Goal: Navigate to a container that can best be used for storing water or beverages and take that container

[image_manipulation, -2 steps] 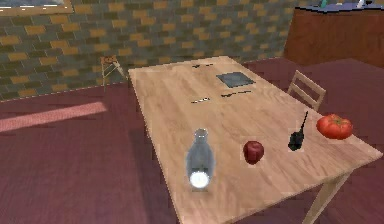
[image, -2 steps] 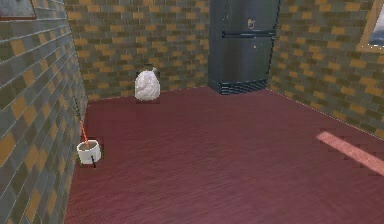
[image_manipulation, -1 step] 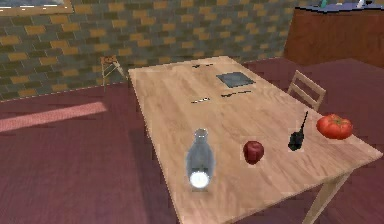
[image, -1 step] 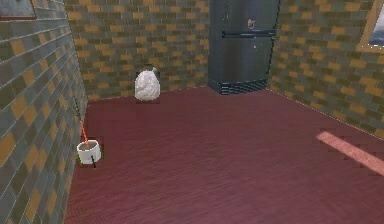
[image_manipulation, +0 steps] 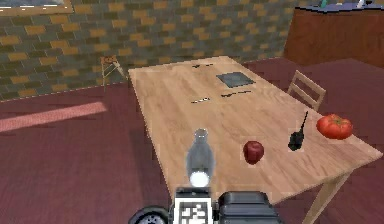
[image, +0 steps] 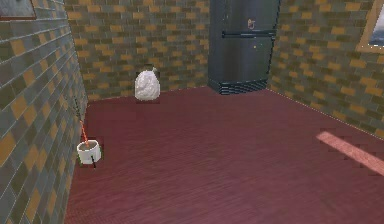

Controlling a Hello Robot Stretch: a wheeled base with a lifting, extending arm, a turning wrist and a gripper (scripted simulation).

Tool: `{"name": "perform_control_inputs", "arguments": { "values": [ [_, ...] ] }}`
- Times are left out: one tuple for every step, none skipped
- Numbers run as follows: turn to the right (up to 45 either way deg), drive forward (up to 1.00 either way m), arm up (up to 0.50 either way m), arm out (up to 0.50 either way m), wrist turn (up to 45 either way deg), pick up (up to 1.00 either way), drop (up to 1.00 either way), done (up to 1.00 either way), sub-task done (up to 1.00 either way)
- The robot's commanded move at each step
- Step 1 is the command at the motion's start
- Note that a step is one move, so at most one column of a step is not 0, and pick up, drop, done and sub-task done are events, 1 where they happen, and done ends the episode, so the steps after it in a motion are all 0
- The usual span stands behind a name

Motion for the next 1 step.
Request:
{"name": "perform_control_inputs", "arguments": {
  "values": [
    [0.0, 0.0, 0.0, 0.18, 0.0, 0.0, 0.0, 0.0, 0.0]
  ]
}}
